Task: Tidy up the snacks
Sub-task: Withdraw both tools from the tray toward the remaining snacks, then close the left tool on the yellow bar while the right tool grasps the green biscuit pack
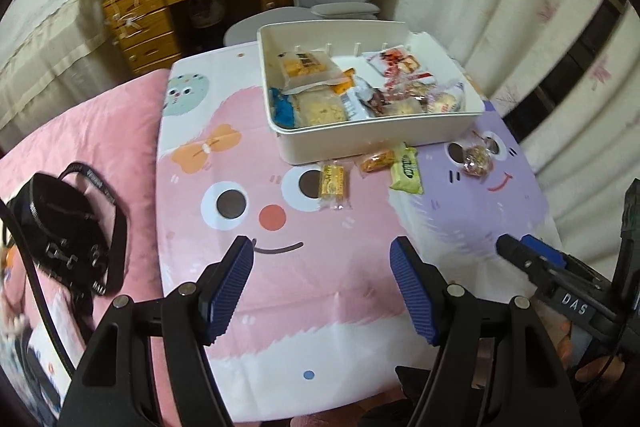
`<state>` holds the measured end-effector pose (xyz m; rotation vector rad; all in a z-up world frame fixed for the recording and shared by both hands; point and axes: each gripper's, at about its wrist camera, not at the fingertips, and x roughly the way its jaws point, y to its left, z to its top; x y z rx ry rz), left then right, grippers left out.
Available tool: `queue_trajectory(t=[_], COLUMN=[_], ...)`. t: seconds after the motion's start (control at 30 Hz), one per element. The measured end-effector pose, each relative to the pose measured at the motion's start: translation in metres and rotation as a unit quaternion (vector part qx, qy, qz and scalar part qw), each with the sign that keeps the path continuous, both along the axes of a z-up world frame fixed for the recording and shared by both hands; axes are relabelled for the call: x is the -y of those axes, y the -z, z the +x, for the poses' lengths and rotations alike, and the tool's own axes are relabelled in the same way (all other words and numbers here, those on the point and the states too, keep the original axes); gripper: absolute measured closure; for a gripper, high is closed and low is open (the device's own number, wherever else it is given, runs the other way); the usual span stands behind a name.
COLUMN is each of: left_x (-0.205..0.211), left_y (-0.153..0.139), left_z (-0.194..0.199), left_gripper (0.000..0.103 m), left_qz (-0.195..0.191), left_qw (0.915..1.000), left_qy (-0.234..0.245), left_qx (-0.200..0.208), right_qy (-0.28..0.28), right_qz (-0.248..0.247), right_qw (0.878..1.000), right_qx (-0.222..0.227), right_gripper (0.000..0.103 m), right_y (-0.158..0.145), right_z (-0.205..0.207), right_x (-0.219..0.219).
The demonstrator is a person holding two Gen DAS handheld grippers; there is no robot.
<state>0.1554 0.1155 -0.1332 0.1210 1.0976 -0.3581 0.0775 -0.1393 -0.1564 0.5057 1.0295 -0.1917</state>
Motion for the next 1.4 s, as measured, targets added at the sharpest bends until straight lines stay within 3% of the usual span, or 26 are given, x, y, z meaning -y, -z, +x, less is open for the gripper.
queue_trajectory(t=[0.3,0.4,0.67,0.83,1.07,1.4], left_x=[0.01,0.014,0.029,0.041,0.057,0.068], left_y=[0.016,0.023,0.037,0.056,0.104,0.153], left_z=[0.009,0.013,0.044,0.066,0.091,0.109], left_gripper=[0.031,0.026,0.026,0.026,0.026,0.028], left_qz=[-0.009,-0.003,0.013,0.025,0.026,0.022], left_qw=[0.9992,0.999,0.9985,0.999,0.999,0.9978], left_qy=[0.04,0.044,0.053,0.036,0.009,-0.019], left_qx=[0.0,0.001,-0.005,-0.012,-0.036,-0.059], right_qy=[0.005,0.002,-0.017,-0.047,-0.09,-0.168], right_qz=[-0.022,-0.03,-0.04,-0.086,-0.121,-0.187], right_qw=[1.0,0.999,0.999,0.995,0.988,0.968], right_qx=[-0.012,-0.014,-0.029,-0.031,-0.026,0.0], right_gripper=[0.038,0.038,0.038,0.038,0.038,0.038], right_y=[-0.002,0.004,0.024,0.032,0.059,0.096], right_z=[0.0,0.006,0.044,0.069,0.093,0.122], right_x=[-0.029,-0.031,-0.024,-0.022,-0.023,-0.029])
